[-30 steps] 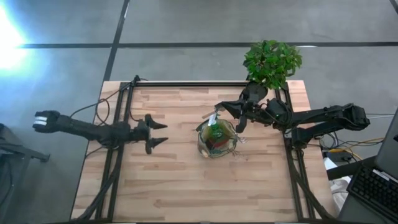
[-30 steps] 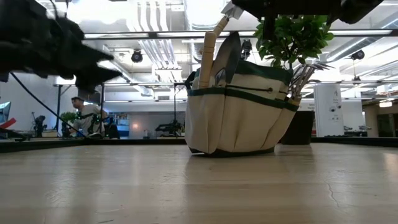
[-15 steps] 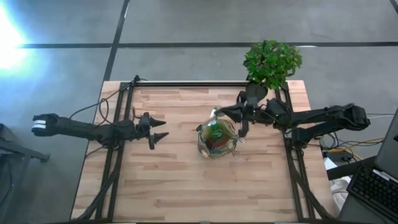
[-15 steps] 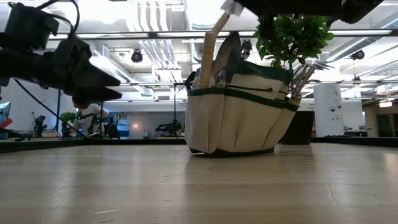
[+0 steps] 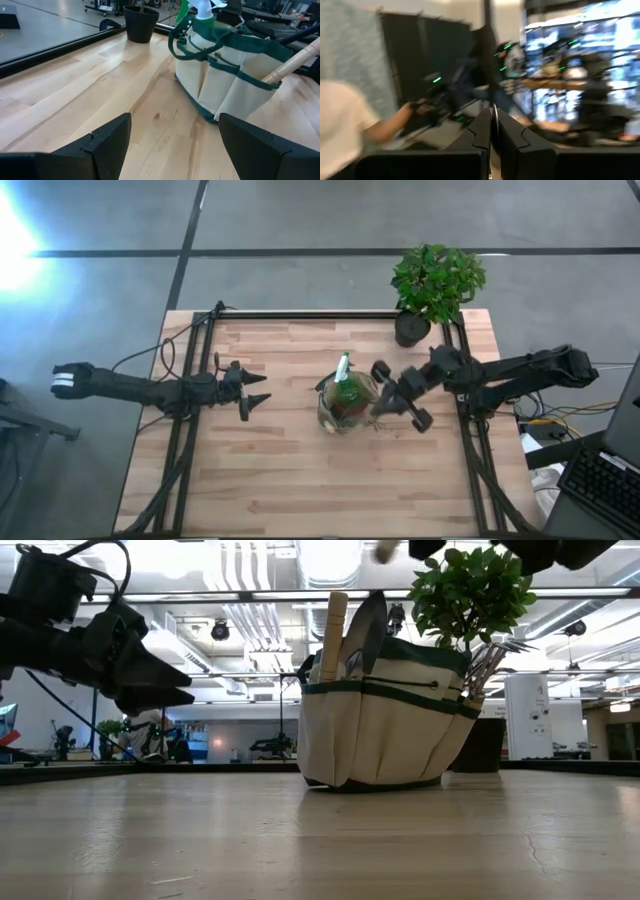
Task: Pick & Place Garden tools in Gardening bag
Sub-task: Put the brown trowel into the green gardening bag
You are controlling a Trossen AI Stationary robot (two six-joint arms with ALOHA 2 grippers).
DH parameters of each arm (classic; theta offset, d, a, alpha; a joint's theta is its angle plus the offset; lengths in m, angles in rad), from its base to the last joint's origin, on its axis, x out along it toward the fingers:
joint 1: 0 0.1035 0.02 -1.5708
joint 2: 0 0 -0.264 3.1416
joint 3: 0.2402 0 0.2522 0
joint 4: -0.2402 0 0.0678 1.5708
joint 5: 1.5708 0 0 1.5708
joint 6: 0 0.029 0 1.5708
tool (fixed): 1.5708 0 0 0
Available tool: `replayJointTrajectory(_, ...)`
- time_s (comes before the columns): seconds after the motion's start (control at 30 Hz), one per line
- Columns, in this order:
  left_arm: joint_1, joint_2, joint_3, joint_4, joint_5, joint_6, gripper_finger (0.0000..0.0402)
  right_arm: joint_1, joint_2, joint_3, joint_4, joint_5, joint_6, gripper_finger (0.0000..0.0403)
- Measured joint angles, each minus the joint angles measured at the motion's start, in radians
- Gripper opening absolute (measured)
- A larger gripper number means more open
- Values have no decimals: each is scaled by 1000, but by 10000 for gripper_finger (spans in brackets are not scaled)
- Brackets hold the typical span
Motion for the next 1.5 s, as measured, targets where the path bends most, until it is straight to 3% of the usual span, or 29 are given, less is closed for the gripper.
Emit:
replayJointTrajectory(0.23,0,0,0,-3,0,-1,303,161,-43,0,-217,25,-130,8)
replayJointTrajectory(0.5,0,0,-1,-2,0,-1,303,295,-48,0,-357,422,-254,8)
replayJointTrajectory(0.6,0,0,-1,-2,0,-1,303,301,-31,0,-382,508,-256,8)
replayJointTrajectory(1.5,0,0,-1,-3,0,-1,303,296,-3,-1,-444,592,-342,8)
